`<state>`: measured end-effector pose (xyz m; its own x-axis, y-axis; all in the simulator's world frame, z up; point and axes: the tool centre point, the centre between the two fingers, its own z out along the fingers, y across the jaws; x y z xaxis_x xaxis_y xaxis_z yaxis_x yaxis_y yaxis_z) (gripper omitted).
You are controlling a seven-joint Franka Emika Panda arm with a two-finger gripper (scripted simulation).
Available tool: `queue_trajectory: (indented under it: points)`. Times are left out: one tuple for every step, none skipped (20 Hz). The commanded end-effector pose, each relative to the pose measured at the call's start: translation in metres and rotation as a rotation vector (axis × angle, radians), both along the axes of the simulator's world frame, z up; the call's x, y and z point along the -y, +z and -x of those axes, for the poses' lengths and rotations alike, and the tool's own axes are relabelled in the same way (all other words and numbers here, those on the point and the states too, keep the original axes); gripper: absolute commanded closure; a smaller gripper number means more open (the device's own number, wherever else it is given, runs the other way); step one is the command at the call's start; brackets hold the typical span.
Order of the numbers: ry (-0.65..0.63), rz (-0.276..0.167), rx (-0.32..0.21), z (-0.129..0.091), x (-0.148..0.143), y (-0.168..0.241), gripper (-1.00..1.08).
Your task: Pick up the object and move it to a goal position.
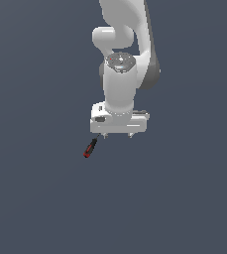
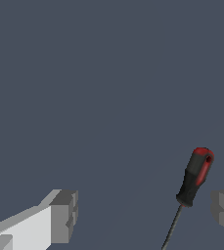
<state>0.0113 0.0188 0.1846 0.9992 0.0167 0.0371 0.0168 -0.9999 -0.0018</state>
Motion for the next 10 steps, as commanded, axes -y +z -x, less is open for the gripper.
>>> queue_trajectory:
  points:
    - [0.0,0.0,0.0,0.0,0.0,0.0,-0.92]
    - [0.0,-0.001,0.001,0.0,0.0,0.0,-0.92]
    - [-0.002,-0.003,0.002,0.0,0.0,0.001,-0.92]
    - [-0.004,-0.006,0.005,-0.001,-0.001,0.003,-0.92]
    - [-0.007,-0.01,0.009,-0.001,-0.002,0.005,-0.92]
    - [-0.011,-0.016,0.013,-0.002,-0.002,0.008,-0.92]
    - [-0.014,-0.021,0.018,-0.002,-0.003,0.01,-0.92]
    - [-0.017,-0.025,0.021,-0.003,-0.004,0.012,-0.92]
    - [-0.018,-0.027,0.024,-0.003,-0.004,0.014,-0.92]
    - [-0.019,-0.028,0.025,-0.003,-0.005,0.014,-0.92]
